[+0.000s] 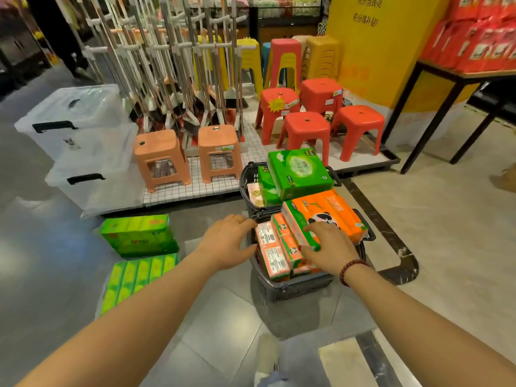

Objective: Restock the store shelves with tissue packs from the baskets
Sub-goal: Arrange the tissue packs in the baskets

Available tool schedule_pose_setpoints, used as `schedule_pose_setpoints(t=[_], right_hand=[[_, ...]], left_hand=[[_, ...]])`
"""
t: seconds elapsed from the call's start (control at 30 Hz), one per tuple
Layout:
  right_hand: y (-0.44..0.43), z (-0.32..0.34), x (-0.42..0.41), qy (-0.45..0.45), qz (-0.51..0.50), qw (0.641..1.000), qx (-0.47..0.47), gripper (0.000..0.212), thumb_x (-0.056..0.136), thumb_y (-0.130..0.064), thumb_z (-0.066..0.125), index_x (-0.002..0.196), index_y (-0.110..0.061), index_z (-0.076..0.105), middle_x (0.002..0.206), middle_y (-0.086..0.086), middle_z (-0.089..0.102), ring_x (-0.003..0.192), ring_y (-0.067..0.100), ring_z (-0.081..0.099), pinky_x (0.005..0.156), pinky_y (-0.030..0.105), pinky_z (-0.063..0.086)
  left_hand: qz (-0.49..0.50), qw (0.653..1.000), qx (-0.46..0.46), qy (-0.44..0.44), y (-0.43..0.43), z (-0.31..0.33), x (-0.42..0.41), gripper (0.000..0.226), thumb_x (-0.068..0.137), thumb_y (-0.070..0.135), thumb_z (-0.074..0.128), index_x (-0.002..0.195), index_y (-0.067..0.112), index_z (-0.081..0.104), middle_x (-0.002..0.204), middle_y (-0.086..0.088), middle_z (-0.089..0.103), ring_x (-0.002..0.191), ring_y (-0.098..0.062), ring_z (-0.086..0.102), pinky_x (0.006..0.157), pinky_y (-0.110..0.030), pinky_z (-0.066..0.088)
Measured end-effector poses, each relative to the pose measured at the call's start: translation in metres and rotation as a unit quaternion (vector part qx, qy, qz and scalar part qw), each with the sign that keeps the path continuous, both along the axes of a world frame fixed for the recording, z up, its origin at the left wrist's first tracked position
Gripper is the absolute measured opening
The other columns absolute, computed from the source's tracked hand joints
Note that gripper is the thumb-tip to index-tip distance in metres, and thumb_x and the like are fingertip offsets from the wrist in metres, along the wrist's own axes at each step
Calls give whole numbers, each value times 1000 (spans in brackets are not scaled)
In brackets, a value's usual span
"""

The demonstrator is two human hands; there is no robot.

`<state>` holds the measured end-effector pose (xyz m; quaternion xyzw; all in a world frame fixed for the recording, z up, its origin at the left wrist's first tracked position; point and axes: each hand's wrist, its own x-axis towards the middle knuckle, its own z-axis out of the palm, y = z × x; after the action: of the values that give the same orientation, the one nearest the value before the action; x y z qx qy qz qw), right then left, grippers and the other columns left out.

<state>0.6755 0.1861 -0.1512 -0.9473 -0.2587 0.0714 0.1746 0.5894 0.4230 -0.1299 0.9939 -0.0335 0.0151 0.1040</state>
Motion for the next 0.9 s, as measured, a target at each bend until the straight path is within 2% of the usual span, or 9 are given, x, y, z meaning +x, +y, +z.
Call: schedule_pose_setpoints(t=[0.23,0.37,0.47,0.57,0.63,0.67,0.77,0.83,0.9], right_hand=[[30,-19,114,65,-54,996,11,46,87,-40,61,128,-21,54,128,1,56,120,21,48,96,38,45],[34,-26,151,83,-119,989,36,44,87,-39,62,127,-22,55,124,1,60,117,20,50,95,37,45],[35,-36,174,90,-167,981,36,43,88,-38,62,127,-22,56,128,-1,58,122,20,49,96,37,44],[40,-44,190,101,-229,966,56,26,87,-37,62,112,-29,63,118,-5,61,114,22,52,88,35,47],[46,-49,196,101,-283,951,77,7,85,-36,64,88,-40,59,104,-10,61,105,21,55,78,29,46],[51,-52,197,109,-318,938,84,8,84,-37,66,88,-40,59,105,-9,61,103,20,54,78,30,45],[63,-66,196,134,-420,892,96,41,85,-36,66,123,-20,59,123,2,60,106,20,54,86,30,44],[72,-70,188,148,-475,858,125,47,85,-34,67,128,-16,57,128,5,58,115,23,54,94,32,44],[81,-75,177,148,-528,821,158,44,84,-29,70,124,-14,59,125,6,60,114,24,55,94,32,43]], left_hand=[[-8,999,-9,50,54,-13,133,49,87,48,57,131,26,49,125,0,56,117,-21,51,90,-34,44],[-46,997,-14,68,75,-25,201,48,87,46,58,130,26,51,122,0,57,115,-21,52,85,-34,47],[-88,993,-18,82,88,-41,258,51,87,44,58,133,24,50,127,0,55,119,-20,50,88,-34,48],[-134,985,-34,106,97,-59,315,51,88,42,58,135,22,50,133,-1,54,124,-21,48,94,-33,45],[-176,977,-36,118,102,-69,354,52,89,42,59,136,21,50,135,-3,53,126,-22,47,97,-32,42],[-201,971,-33,125,105,-73,373,52,89,42,60,135,20,50,134,-4,53,126,-23,47,97,-32,42],[-278,948,-19,152,112,-84,424,52,88,40,61,134,19,50,132,-7,54,123,-25,49,96,-35,44],[-316,934,-12,167,115,-93,451,52,88,38,61,134,17,50,129,-8,55,120,-26,51,93,-37,45],[-336,925,-16,178,115,-103,471,51,87,36,62,133,16,51,128,-8,56,118,-27,52,90,-36,46]])
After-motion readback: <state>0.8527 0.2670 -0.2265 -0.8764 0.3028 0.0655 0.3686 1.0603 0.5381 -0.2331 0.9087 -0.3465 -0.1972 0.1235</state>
